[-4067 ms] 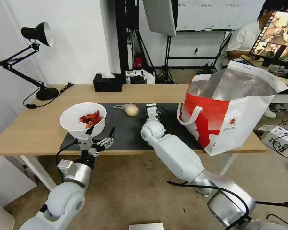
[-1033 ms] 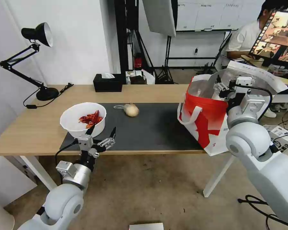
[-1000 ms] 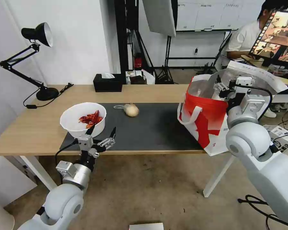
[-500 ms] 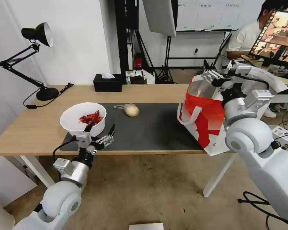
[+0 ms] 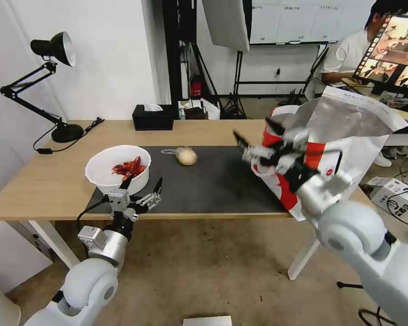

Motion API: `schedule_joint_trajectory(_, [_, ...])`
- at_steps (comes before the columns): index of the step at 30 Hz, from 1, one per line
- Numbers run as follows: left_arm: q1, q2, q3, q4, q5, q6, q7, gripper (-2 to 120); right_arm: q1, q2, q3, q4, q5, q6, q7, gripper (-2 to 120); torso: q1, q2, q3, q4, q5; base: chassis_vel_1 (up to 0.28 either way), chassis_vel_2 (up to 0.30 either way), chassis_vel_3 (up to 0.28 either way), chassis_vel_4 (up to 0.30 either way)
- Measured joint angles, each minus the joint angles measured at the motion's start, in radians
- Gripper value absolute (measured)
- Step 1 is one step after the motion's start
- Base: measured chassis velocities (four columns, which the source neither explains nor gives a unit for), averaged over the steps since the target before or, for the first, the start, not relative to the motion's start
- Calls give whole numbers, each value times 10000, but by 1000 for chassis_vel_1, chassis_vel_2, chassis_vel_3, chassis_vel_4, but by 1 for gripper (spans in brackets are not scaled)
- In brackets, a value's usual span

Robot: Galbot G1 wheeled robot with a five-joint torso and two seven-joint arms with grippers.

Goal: Pick up the trash from the table and place it into the takeout bag.

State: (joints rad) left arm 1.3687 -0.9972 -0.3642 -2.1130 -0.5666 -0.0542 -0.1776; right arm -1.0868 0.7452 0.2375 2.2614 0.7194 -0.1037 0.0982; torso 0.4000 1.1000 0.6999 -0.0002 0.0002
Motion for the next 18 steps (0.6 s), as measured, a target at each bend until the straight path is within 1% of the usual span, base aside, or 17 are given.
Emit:
schedule_joint_trajectory(1, [0, 0, 0, 0, 0, 0, 0, 100, 0, 0, 0, 0, 0, 0, 0, 100, 0, 0, 0, 0, 0, 0, 0, 0, 0])
schedule_joint_trajectory(2, [9, -16, -41, 40, 54, -48, 40, 100, -611, 104, 38, 40, -436, 153, 11, 100, 0, 0, 0, 1, -3, 0, 0, 0, 0])
schedule_joint_trajectory(4, [63, -50, -68, 39, 76, -73, 63, 100, -1215, 293, 42, 18, -970, 366, 63, 100, 0, 0, 0, 1, 0, 0, 0, 0, 0])
schedule_joint_trajectory(5, [63, -50, -68, 39, 76, -73, 63, 100, -1215, 293, 42, 18, -970, 366, 63, 100, 0, 0, 0, 1, 0, 0, 0, 0, 0])
schedule_joint_trajectory(6, [227, -121, -151, -57, 98, -103, 89, 100, -1807, 609, 46, -89, -1594, 679, 189, 100, 0, 0, -1, 0, -4, 0, 0, 0, 0])
schedule_joint_trajectory(8, [563, -235, -333, -140, 140, -185, 226, 100, -2430, 991, 46, -238, -2251, 1032, 307, 100, 0, 0, 0, 2, 1, 0, 0, 0, 0])
schedule_joint_trajectory(9, [563, -235, -333, -140, 140, -185, 226, 100, -2430, 991, 46, -238, -2251, 1032, 307, 100, 0, 0, 0, 2, 1, 0, 0, 0, 0])
schedule_joint_trajectory(12, [1171, -524, -743, -140, 342, -391, 483, 100, -3679, 1722, 63, -638, -3528, 1928, 446, 100, -1, 0, 0, 3, -2, 0, 0, 0, 0])
schedule_joint_trajectory(13, [1171, -524, -743, -140, 342, -391, 483, 100, -3679, 1722, 63, -638, -3528, 1928, 446, 100, -1, 0, 0, 3, -2, 0, 0, 0, 0])
schedule_joint_trajectory(16, [1592, -770, -1013, -174, 624, -532, 629, 100, -4533, 2312, 71, -1004, -4370, 2497, 598, 100, -1, 0, -1, 0, 0, 0, 0, 0, 0])
schedule_joint_trajectory(17, [1592, -770, -1013, -174, 624, -532, 629, 100, -4533, 2312, 71, -1004, -4370, 2497, 598, 100, -1, 0, -1, 0, 0, 0, 0, 0, 0])
schedule_joint_trajectory(18, [1742, -856, -1080, -190, 754, -582, 665, 100, -4739, 2504, 71, -1133, -4626, 2653, 643, 100, -1, 0, -1, 2, -3, 0, 0, 0, 0])
